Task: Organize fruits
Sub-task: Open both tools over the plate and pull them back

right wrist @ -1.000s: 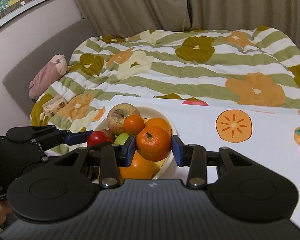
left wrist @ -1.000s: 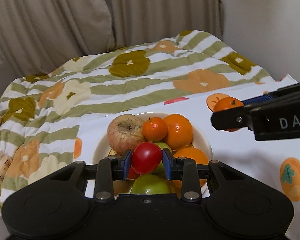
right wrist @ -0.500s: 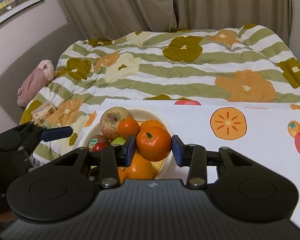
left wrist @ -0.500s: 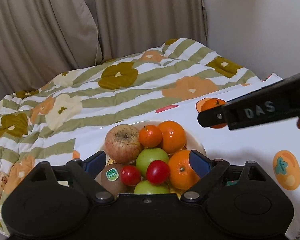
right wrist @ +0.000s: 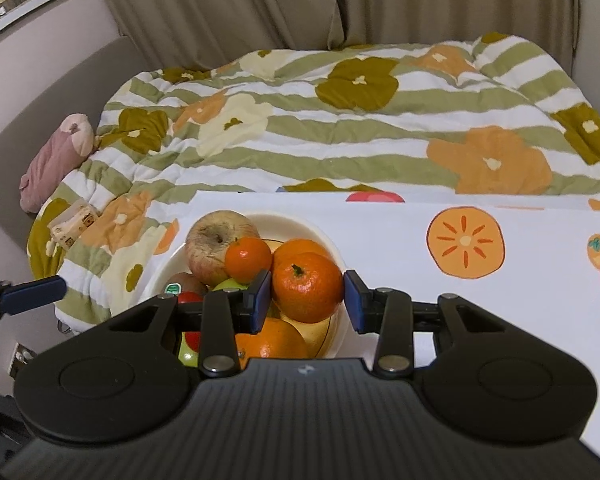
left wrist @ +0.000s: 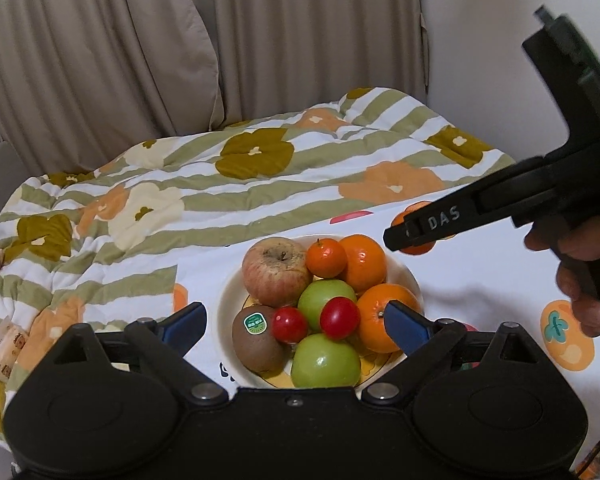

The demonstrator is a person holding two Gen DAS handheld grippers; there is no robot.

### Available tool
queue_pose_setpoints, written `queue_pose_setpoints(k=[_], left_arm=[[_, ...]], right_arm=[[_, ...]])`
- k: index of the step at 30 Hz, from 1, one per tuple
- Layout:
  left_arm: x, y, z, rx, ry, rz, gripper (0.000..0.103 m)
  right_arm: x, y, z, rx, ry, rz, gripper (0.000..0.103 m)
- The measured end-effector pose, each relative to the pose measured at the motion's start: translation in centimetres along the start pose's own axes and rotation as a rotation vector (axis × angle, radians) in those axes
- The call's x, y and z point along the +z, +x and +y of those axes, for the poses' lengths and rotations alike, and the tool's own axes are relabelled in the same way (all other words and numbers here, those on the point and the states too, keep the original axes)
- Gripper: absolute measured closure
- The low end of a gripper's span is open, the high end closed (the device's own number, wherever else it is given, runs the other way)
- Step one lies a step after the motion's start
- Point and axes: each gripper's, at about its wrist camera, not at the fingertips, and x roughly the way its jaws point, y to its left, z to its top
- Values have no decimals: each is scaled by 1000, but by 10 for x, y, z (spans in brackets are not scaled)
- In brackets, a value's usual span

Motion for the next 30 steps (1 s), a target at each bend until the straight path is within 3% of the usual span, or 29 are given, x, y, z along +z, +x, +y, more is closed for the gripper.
queue_pose_setpoints(k=[11, 13, 14, 15, 22, 30], left_arm=[[-10, 17, 6, -106, -5, 36, 2], [-11, 17, 7, -110, -10, 40, 2], [-12, 16, 7, -109, -14, 41, 2], [-12, 14, 8, -105, -19, 41, 2], [-11, -4, 0, -47, -80, 33, 2], [0, -42, -29, 3, -86, -6, 2]], right_arm=[[-11, 21, 5, -58, 53, 15, 44], [-10, 20, 6, -65, 59, 11, 24], [-10, 19, 6, -68, 60, 7, 3], [-10, 16, 6, -63, 58, -2, 0], [-11, -13, 7, -22, -7, -24, 0], [-16, -84, -5, -22, -36, -71, 0]])
